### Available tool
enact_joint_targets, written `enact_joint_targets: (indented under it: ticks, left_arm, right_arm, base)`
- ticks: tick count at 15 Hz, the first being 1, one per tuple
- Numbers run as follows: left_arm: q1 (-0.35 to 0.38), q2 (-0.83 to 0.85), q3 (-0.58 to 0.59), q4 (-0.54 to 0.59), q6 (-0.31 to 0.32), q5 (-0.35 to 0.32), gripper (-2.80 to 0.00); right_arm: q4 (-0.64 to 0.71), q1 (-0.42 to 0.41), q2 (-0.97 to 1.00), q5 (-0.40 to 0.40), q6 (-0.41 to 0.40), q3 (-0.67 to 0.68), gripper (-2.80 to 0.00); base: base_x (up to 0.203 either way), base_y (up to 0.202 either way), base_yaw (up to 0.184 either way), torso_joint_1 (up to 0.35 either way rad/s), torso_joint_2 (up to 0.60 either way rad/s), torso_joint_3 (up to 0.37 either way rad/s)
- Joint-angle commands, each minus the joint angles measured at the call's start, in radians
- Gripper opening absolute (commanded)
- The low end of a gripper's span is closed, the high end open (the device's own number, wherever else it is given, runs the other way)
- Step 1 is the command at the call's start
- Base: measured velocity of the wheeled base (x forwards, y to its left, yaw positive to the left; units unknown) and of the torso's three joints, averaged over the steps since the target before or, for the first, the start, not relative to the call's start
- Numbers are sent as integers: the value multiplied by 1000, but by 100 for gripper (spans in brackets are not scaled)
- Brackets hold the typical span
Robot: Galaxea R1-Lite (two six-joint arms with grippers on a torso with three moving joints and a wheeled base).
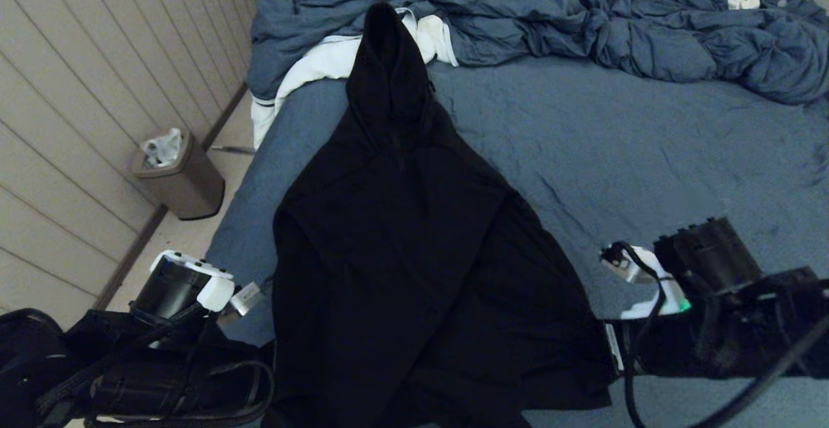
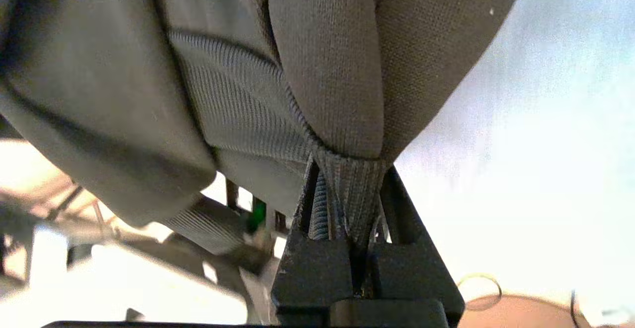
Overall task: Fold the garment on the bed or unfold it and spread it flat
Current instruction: Fold the black sweatshirt
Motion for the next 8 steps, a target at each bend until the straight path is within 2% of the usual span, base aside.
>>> enact_joint_targets:
  ticks: [1, 6, 8]
  left_arm:
    - [-22, -13, 15, 1, -4, -1, -280]
    - [-102, -54, 64, 32, -4, 1, -280]
    - [-107, -88, 67, 68, -5, 0, -280]
  right_arm:
    - [2, 12, -112, 2, 1, 85, -280]
    - [3, 61, -258, 6, 2, 255, -280]
    - [6, 68, -290, 9, 4, 293, -280]
  base:
    - [0, 0, 0, 0, 0, 0]
    - [0, 0, 0, 0, 0, 0]
    - [0, 0, 0, 0, 0, 0]
